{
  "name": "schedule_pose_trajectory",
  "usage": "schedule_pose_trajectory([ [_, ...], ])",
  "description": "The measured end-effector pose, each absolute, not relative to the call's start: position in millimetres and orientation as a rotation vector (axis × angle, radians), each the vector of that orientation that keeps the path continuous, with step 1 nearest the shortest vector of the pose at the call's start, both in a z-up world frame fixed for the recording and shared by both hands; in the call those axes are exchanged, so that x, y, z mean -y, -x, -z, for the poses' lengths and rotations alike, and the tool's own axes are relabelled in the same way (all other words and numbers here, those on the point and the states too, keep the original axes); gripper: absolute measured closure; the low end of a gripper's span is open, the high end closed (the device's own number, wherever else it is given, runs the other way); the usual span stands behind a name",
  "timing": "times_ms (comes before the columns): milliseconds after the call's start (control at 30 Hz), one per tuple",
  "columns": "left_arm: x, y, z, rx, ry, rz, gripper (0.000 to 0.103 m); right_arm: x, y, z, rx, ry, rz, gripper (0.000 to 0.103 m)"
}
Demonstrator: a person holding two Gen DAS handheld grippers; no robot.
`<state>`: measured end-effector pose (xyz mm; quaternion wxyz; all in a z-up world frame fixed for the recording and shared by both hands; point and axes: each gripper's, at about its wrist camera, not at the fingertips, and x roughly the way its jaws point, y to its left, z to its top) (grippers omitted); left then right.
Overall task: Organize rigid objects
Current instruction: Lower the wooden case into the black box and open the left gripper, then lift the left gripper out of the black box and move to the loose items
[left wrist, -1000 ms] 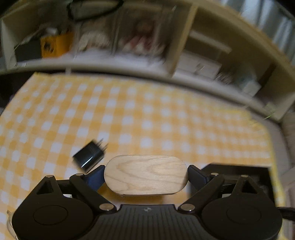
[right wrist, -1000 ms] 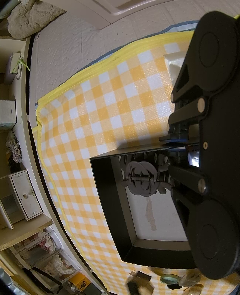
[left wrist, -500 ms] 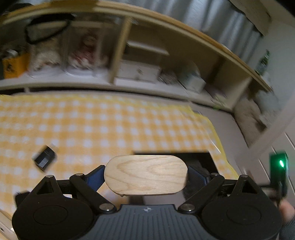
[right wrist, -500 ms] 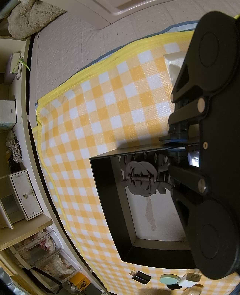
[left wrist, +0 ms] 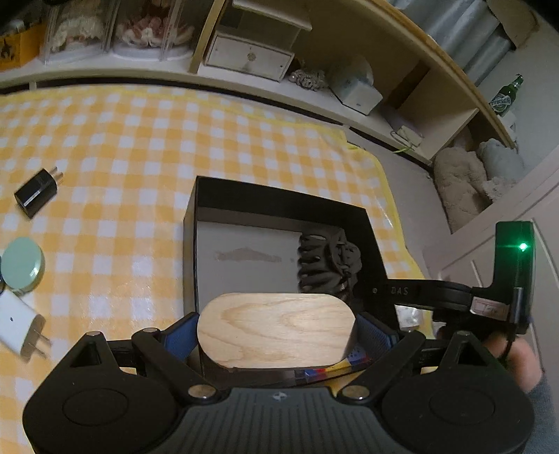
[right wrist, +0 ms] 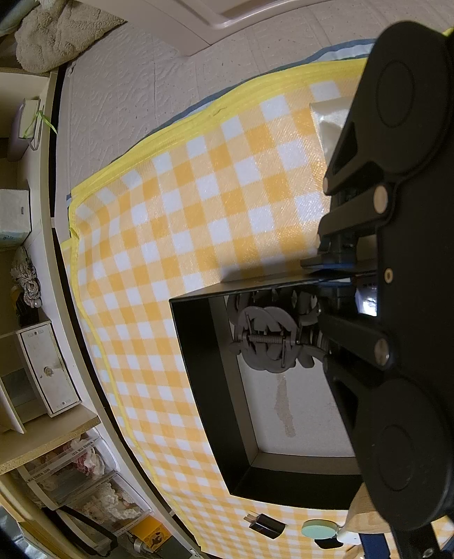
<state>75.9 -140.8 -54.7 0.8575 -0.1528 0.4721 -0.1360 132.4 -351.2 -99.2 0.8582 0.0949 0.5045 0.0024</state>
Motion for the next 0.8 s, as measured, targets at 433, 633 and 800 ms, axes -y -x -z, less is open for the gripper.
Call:
schedule_pose_trajectory([
  [433,137,-77,56,-1.031,0.343,0.234,0.0,351,-133,99,-1.061,-0.198,-0.006,0.096],
  [633,132,-78,58,-1.043,0.352,0.217,0.0,351,-133,99,-1.061,-0.198,-0.006,0.096],
  [800,109,-80,58,-1.043,0.319,0.155,0.001,351,-133,99,-1.061,-0.199,-0.006,0.096],
])
